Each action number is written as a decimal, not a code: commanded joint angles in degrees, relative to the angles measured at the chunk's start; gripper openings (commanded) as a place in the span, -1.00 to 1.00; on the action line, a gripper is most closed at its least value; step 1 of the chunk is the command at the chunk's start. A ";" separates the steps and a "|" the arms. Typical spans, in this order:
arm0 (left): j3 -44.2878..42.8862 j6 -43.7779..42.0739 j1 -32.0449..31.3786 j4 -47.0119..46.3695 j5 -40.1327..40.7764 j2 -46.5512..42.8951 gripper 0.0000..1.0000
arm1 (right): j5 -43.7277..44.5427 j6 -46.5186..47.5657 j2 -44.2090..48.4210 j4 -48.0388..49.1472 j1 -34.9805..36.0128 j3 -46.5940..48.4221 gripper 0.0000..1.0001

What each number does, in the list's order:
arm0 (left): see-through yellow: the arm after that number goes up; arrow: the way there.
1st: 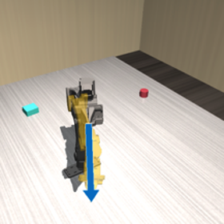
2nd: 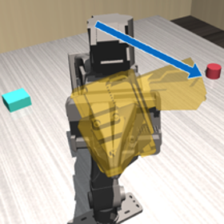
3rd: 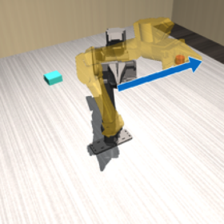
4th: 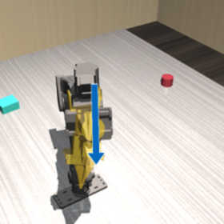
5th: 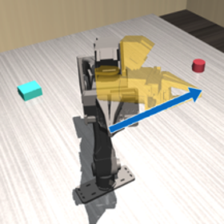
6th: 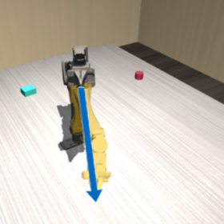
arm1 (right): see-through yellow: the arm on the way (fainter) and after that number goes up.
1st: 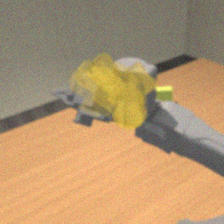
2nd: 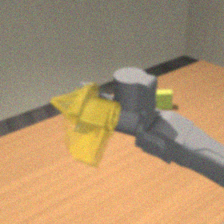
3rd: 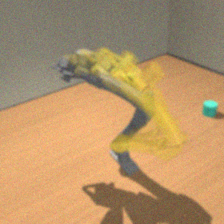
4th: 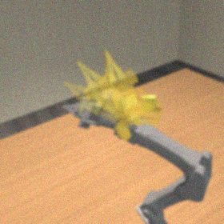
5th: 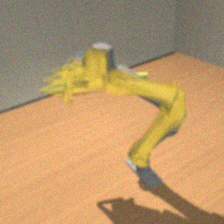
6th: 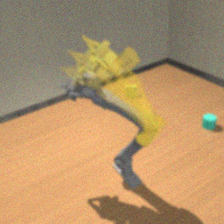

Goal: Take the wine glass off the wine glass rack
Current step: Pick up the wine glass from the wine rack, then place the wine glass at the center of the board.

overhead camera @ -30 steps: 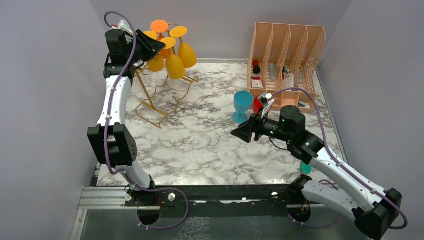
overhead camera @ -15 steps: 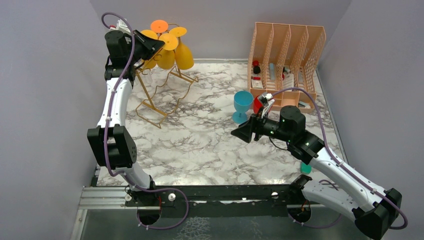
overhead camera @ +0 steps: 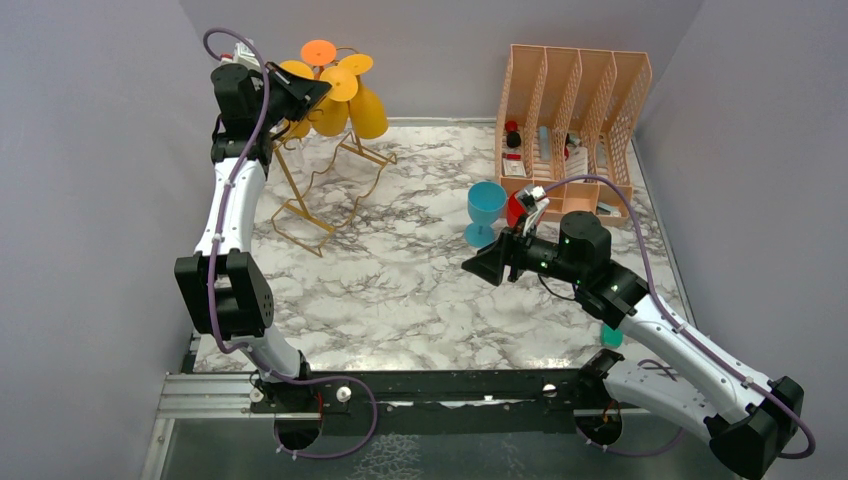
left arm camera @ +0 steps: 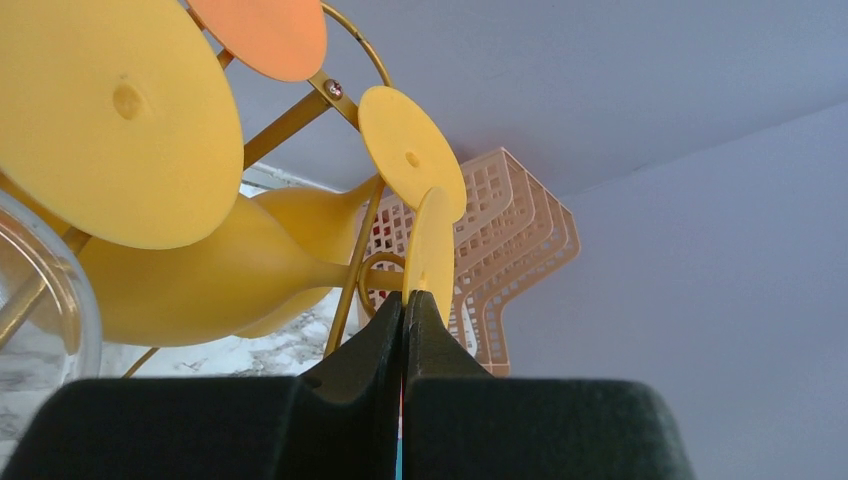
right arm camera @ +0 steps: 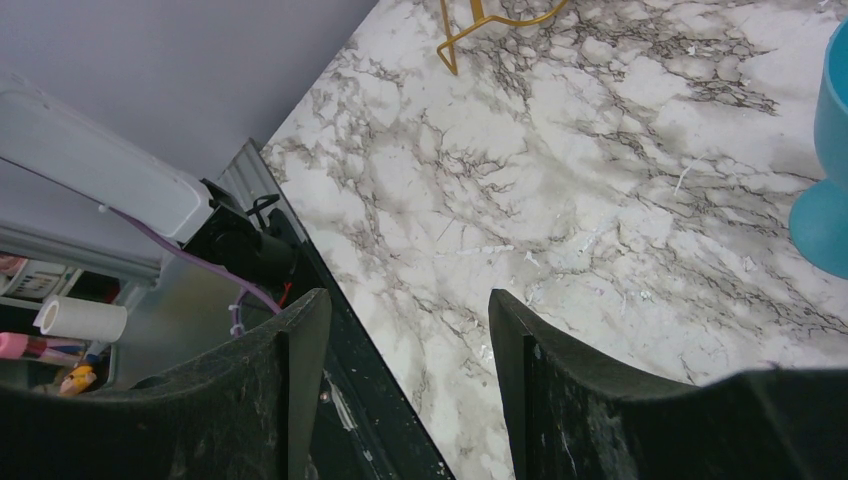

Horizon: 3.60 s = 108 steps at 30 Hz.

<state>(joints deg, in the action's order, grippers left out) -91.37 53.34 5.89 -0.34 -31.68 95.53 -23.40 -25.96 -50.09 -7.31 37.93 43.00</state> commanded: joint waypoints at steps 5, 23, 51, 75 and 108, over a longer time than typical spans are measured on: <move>2.16 2.52 0.09 -2.92 -3.67 -2.61 -1.00 | 0.37 -0.33 0.37 0.02 0.11 0.24 0.25; -0.13 4.75 0.11 -5.01 -6.00 -1.32 -1.00 | 0.19 -0.66 0.53 -0.33 0.12 0.46 0.25; 2.22 2.27 0.17 -4.46 -9.52 -4.79 -1.00 | 0.11 -1.20 0.52 0.43 0.12 -0.01 0.25; 8.23 -6.81 -1.52 -4.60 -21.51 -11.81 -1.00 | -0.51 -1.43 0.55 1.99 0.12 -0.45 0.25; 52.23 -21.99 -27.41 -9.51 -20.59 -43.35 -1.00 | -13.36 -7.71 -4.53 12.55 0.10 0.05 -0.02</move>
<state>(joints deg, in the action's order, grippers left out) -42.04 29.23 -20.58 -3.46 -52.42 54.70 -27.79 -31.29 -51.46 0.62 37.93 41.21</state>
